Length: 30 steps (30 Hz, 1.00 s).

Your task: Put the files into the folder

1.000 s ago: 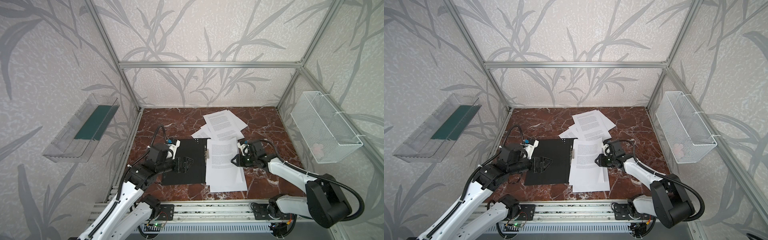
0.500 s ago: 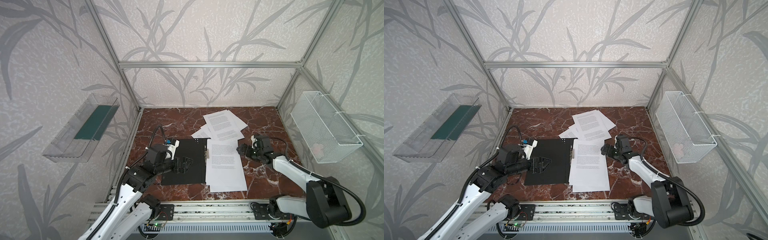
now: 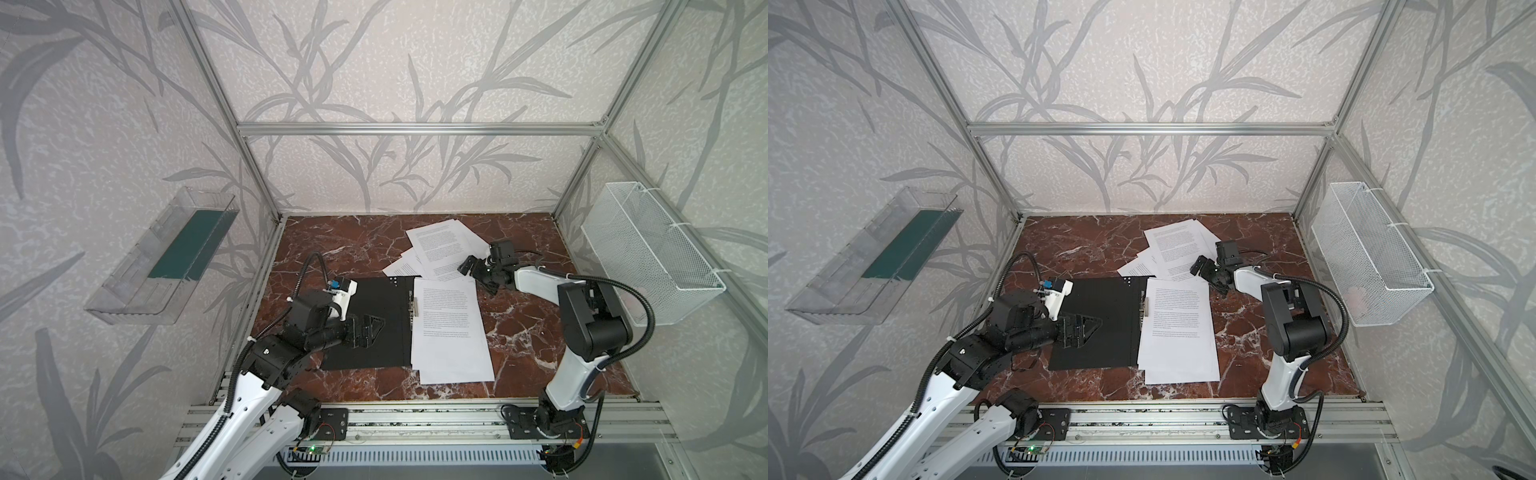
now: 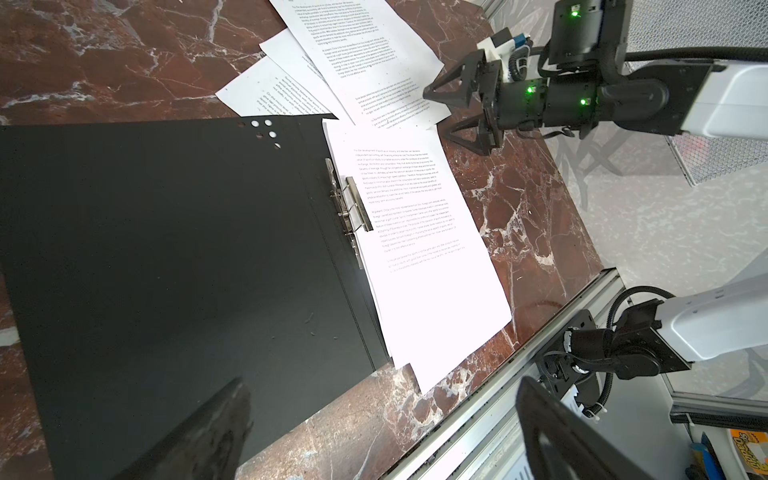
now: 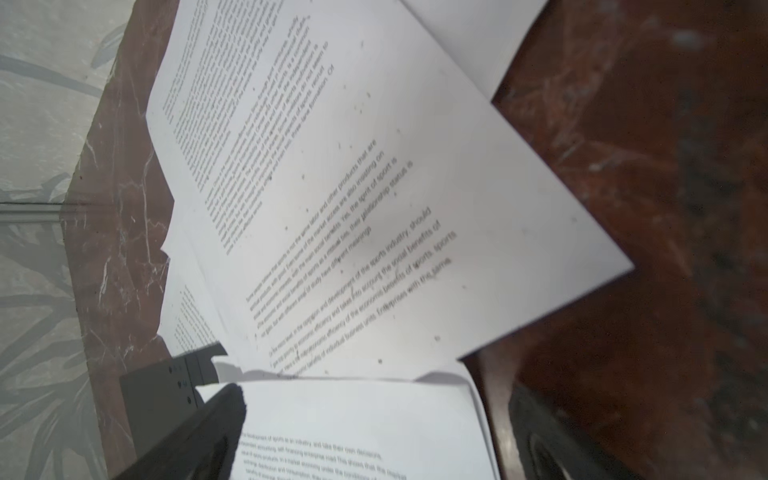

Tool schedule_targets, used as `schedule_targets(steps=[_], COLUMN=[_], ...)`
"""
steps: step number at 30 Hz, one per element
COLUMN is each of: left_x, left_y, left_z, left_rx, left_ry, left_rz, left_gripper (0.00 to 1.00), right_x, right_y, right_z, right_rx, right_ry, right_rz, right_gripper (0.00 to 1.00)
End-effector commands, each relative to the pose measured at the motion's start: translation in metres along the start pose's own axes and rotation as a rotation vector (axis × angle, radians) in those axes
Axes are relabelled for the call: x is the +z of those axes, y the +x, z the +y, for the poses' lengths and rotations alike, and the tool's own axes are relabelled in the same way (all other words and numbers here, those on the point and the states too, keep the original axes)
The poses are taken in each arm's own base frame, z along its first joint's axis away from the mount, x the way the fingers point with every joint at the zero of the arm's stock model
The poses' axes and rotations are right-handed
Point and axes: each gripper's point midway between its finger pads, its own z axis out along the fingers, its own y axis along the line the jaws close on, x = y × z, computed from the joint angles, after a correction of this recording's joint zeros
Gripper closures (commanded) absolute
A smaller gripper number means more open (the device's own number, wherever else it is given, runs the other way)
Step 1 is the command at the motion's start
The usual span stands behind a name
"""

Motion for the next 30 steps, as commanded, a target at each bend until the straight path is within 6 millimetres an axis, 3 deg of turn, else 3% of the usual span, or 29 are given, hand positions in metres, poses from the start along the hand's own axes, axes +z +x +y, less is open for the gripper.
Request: schedule_targets(steps=[1, 9, 13, 20, 26, 30], left_x=[-0.002, -0.003, -0.003, -0.003, -0.003, -0.003], left_y=[0.001, 0.001, 0.000, 0.000, -0.001, 0.000], left_z=[0.000, -0.001, -0.001, 0.000, 0.001, 0.001], left_rx=[0.012, 0.015, 0.015, 0.015, 0.014, 0.012], left_ry=[0.008, 0.014, 0.014, 0.008, 0.005, 0.003], left_rz=[-0.012, -0.014, -0.015, -0.019, -0.021, -0.019], left_gripper=[0.01, 0.01, 0.01, 0.01, 0.01, 0.01], right_x=[0.012, 0.046, 0.066, 0.095, 0.103, 0.088], right_y=[-0.006, -0.040, -0.058, -0.071, -0.076, -0.080], right_z=[-0.005, 0.023, 0.053, 0.118, 0.178, 0.187], right_rx=[0.041, 0.067, 0.102, 0.102, 0.025, -0.033], right_ry=[0.042, -0.010, -0.117, -0.288, -0.423, -0.372], right_rz=[0.020, 0.030, 0.024, 0.026, 0.031, 0.035], right_gripper=[0.01, 0.01, 0.01, 0.01, 0.01, 0.01])
